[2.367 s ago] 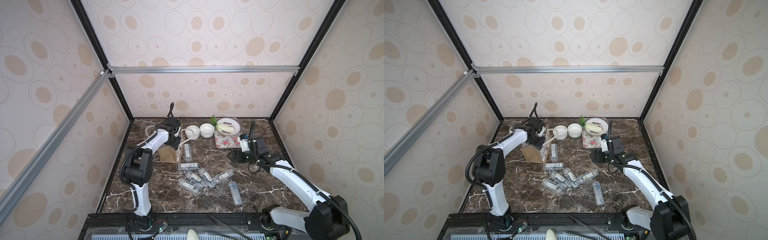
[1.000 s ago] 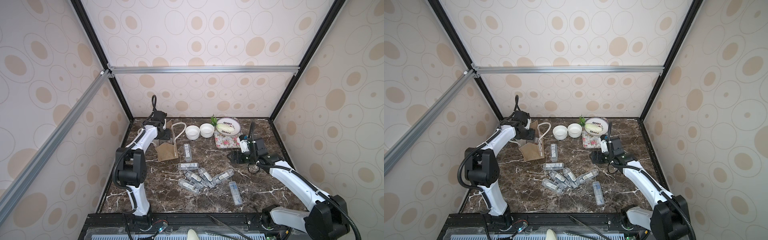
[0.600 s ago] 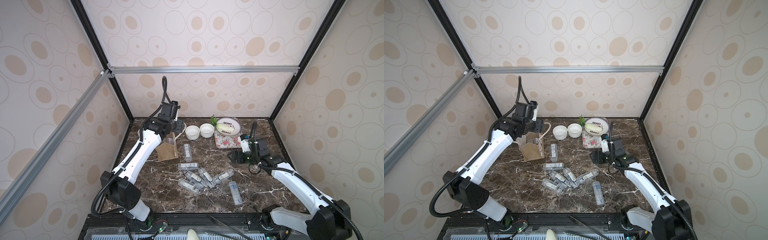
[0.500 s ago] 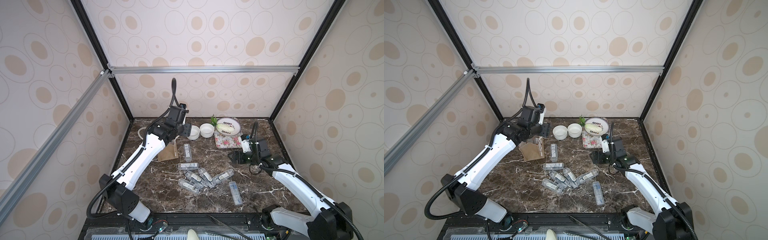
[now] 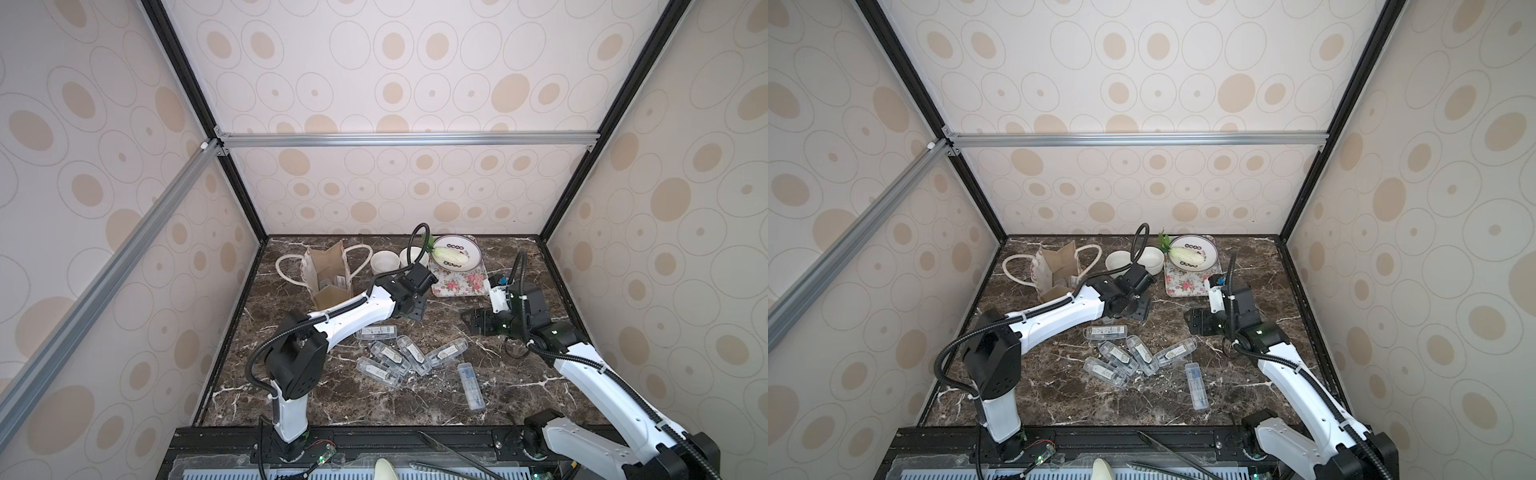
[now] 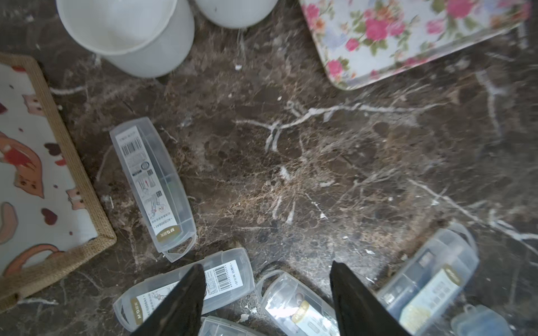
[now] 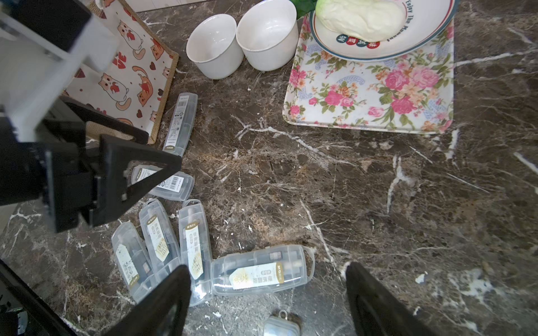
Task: Put the compass set into the canvas bag
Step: Pick up the compass set at the center of the board.
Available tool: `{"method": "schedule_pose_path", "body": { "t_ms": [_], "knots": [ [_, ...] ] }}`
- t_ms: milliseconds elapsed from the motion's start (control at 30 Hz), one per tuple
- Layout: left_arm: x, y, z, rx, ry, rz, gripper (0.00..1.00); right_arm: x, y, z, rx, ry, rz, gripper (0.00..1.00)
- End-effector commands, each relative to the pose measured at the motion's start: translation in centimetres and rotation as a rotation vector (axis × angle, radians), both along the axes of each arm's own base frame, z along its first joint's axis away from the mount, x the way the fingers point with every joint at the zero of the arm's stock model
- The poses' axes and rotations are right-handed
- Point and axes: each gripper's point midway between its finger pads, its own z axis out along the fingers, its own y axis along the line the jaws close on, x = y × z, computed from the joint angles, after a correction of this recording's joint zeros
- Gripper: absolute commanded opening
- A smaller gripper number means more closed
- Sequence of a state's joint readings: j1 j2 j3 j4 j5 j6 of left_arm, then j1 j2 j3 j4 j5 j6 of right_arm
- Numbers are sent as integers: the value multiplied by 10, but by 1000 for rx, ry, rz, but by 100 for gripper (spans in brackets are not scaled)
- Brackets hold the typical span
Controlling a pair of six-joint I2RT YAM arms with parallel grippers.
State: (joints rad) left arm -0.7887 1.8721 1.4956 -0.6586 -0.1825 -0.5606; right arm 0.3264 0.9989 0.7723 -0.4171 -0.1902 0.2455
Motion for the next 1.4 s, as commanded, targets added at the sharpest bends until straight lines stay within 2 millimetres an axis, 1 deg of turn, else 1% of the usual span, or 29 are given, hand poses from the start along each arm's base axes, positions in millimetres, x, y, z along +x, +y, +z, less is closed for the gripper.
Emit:
{"method": "schedule_pose_path", "body": {
  "t_ms": [0, 167, 300, 433, 700, 867, 1033, 1233, 1367],
  "knots": [
    [18, 18, -1, -32, -10, 132, 70, -6, -4, -7, -22, 11, -10, 86],
    [31, 33, -22, -7, 27, 156, 70, -5, -5, -11, -30, 17, -11, 86],
    [40, 51, -38, 6, 53, 194, 70, -3, -4, -16, -33, 35, -8, 86],
    [47, 69, -46, 20, 61, 229, 71, 0, 0, -23, -27, 56, -3, 85],
    [61, 87, -69, 46, 105, 248, 71, 9, 7, -33, -32, 108, 13, 86],
    [65, 90, -82, 51, 131, 237, 71, 14, 7, -37, -42, 117, 10, 86],
    [71, 91, -89, 65, 142, 228, 71, 16, 9, -41, -41, 133, 13, 86],
    [71, 95, -101, 65, 170, 233, 69, 18, 9, -45, -49, 143, 19, 86],
    [70, 94, -107, 60, 186, 225, 67, 20, 10, -44, -52, 144, 22, 86]
  ]
}}
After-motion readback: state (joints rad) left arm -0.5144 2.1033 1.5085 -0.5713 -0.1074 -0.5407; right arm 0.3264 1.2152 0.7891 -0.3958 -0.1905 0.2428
